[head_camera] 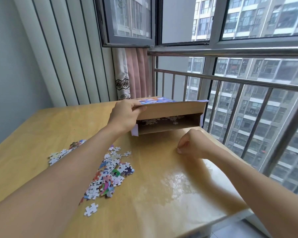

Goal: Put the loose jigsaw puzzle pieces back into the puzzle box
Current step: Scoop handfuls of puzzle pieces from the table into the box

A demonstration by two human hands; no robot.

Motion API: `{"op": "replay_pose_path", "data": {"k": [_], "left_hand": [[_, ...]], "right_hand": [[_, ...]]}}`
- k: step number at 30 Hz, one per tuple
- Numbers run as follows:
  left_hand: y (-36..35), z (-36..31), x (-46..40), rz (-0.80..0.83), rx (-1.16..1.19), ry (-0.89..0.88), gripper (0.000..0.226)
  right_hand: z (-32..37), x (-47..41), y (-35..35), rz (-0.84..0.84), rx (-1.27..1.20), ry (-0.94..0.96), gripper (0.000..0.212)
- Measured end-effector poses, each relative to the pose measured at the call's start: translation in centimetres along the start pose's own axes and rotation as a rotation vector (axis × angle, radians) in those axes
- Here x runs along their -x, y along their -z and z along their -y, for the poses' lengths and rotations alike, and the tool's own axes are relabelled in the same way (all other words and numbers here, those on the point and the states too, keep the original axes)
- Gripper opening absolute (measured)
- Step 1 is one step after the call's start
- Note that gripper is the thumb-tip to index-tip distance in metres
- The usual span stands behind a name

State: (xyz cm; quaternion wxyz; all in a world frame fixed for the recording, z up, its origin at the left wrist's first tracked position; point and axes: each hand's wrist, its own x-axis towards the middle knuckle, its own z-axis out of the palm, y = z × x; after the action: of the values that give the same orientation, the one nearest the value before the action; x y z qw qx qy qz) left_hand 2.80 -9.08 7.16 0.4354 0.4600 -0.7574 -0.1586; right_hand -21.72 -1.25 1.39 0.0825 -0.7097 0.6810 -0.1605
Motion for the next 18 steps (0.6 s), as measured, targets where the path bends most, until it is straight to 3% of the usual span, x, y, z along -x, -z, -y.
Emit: {"op": "replay_pose_path", "data": {"k": [6,8,10,12,15,18], "left_hand": [[0.2,0.1,0.1,0.025,-0.008,-0.006,0.018],[0.3,0.3,0.1,0.021,-0.004,0.001,0.019],[0.4,0.5,0.0,0.017,0.003,0.007,0.018],[0.5,0.6,0.0,0.011,0.005,0.009,0.018],[0.6,0.4,-0.2,0.012,0.005,0.007,0.017],[1.0,0.3,-0.3,-0.006,-0.005,0.007,0.016]], "right_hand": [[1.1,-0.4,0.8,0.107,0.061,-0.006,0.011],[1.4,-0.2,1.0,0.121,-0.046,0.006,0.006],[2.0,0.1,1.2,0.121,-0.491,-0.032,0.009],[2.8,-0.9,1.5,0.017,-0.97,-0.181,0.018],[4.0,-4.0,1.4,-0.135,-1.405,-0.482,0.023],[5.2,-6.3,0.7,-0.174,-1.716,-0.514,0.031]]}}
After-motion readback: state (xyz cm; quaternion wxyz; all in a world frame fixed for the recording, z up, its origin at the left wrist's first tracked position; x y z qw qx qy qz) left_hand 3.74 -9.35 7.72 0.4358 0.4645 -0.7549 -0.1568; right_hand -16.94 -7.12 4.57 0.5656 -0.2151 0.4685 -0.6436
